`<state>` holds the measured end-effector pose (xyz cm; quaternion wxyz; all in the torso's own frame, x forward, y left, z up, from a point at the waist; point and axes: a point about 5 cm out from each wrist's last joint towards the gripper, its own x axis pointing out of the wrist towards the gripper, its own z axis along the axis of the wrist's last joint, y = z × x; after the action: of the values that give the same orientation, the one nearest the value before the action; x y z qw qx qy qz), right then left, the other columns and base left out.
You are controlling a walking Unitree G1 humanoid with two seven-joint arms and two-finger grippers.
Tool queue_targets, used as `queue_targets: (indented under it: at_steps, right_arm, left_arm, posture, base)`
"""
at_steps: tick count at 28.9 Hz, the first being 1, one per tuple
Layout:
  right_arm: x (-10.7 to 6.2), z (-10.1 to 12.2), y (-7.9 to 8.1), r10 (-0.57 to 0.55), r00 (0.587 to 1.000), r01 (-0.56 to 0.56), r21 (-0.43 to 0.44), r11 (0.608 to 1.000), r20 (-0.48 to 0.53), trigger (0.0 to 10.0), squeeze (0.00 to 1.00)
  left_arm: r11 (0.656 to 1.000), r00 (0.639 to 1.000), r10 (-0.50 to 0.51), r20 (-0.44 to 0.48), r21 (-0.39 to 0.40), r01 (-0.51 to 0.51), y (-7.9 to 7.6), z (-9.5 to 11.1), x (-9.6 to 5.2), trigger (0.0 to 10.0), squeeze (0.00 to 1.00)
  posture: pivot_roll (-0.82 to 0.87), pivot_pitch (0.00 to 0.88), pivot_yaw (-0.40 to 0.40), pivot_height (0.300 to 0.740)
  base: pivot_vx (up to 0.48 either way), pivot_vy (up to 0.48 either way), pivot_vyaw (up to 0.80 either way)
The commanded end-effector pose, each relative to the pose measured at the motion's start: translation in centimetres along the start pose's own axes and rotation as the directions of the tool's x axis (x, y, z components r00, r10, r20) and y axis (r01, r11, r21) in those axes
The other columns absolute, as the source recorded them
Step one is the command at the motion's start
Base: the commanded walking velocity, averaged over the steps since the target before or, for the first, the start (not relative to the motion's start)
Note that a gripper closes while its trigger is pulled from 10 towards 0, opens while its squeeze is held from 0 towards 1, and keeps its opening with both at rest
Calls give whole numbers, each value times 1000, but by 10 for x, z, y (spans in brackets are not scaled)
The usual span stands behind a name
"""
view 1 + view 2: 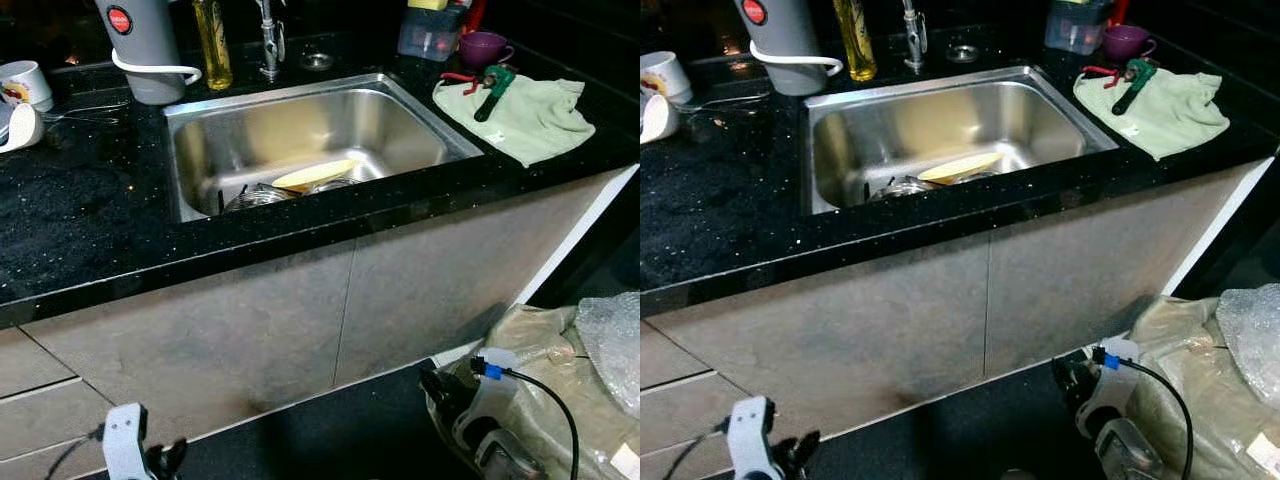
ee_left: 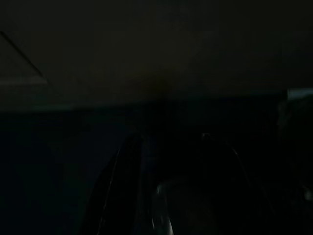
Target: Kitchen organization
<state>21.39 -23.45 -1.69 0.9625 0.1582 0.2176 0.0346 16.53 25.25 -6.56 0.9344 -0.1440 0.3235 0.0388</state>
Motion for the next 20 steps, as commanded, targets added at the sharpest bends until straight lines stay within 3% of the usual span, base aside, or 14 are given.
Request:
queue_targets:
  at_steps: [1,2,5,6,7,8,10,14,20]
  right_arm:
    - [0,8,-4,-5,1000,5,2,1000,27,10000,0]
    - [1,18,-5,-5,999,6,-15,1000,47,10000,0]
    - [3,27,-4,-6,998,8,-30,1000,66,10000,0]
    - [4,30,-4,-5,998,8,-49,999,68,10000,0]
    - [5,34,-3,-2,998,7,-69,998,69,10000,0]
    - [5,34,-3,-2,998,7,-69,998,69,10000,0]
    - [6,43,2,19,996,-10,-102,995,83,10000,0]
    - [7,59,13,97,989,-76,-180,981,108,10000,0]
    - [5,66,17,155,983,-128,-242,962,94,10000,0]
  left_arm:
    - [1000,998,-22,64,8,21,9,18,0,10000,0]
    - [997,985,-76,157,18,74,15,47,3,10000,0]
    - [989,968,-145,207,39,141,8,57,5,10000,0]
    - [976,941,-210,266,107,188,-13,69,9,10000,0]
    - [958,901,-278,334,161,236,-46,89,5,10000,0]
    - [958,901,-278,334,161,236,-46,89,5,10000,0]
    - [921,825,-388,411,205,331,-96,113,-14,10000,0]
    - [894,794,-447,412,225,387,-110,117,-23,10000,0]
    - [888,796,-460,394,220,404,-104,113,-24,10000,0]
  posture:
    - [-62,73,13,732]
    - [-65,72,15,732]
    - [-68,73,20,732]
    - [-68,73,20,732]
    - [-68,74,19,732]
    - [-68,74,19,732]
    - [-67,75,20,732]
    - [-65,80,21,732]
    - [-65,82,19,732]
  base:
    - [0,0,0]
    - [0,0,0]
    - [0,0,0]
    - [0,0,0]
    - [0,0,0]
    - [0,0,0]
    - [0,0,0]
    - [0,0,0]
    - [0,0,0]
